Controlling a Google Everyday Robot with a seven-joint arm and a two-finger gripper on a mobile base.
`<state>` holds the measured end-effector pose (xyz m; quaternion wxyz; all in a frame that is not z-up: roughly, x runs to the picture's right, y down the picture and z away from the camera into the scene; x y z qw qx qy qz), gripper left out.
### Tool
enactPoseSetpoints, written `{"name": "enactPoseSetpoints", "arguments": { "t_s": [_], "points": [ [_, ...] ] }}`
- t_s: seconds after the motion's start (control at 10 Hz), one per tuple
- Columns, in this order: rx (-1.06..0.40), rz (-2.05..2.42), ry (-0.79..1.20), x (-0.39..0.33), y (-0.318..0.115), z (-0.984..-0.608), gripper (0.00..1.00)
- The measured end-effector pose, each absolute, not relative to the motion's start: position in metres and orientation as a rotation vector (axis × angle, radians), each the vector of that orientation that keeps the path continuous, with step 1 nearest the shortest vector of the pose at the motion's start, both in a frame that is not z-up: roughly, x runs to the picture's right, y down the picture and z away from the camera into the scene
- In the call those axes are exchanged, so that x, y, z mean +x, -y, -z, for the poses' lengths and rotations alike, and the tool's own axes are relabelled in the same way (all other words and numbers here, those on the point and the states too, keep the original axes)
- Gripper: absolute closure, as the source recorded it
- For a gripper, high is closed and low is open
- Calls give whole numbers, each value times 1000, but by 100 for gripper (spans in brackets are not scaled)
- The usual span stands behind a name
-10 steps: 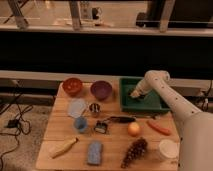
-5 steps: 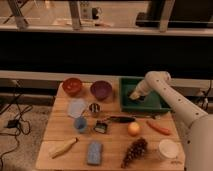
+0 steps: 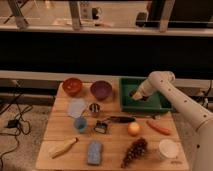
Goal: Wipe tray with eraser
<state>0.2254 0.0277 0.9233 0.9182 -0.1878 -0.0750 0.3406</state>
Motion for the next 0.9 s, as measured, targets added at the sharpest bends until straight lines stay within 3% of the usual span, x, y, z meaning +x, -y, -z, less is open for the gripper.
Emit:
{"name": "enactPoseSetpoints", "arguments": {
  "t_s": [0.9],
  "points": [
    [-387,-792,51,274,-34,-911,96]
  ]
}}
